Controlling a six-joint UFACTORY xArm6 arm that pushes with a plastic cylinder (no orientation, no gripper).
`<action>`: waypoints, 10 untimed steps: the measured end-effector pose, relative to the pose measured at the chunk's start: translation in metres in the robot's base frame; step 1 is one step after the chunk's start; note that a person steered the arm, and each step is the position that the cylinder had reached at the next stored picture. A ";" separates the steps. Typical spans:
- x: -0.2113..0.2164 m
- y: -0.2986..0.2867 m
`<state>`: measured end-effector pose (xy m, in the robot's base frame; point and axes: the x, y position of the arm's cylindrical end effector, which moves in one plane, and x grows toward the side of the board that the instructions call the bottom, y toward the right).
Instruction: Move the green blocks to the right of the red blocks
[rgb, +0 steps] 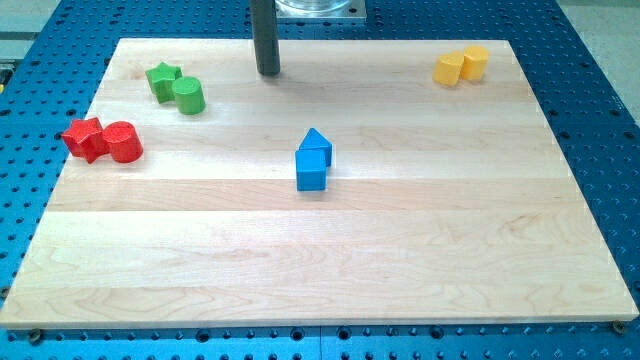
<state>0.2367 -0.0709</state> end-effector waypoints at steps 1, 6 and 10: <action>-0.030 -0.060; 0.056 -0.125; 0.122 0.023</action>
<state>0.3591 -0.0480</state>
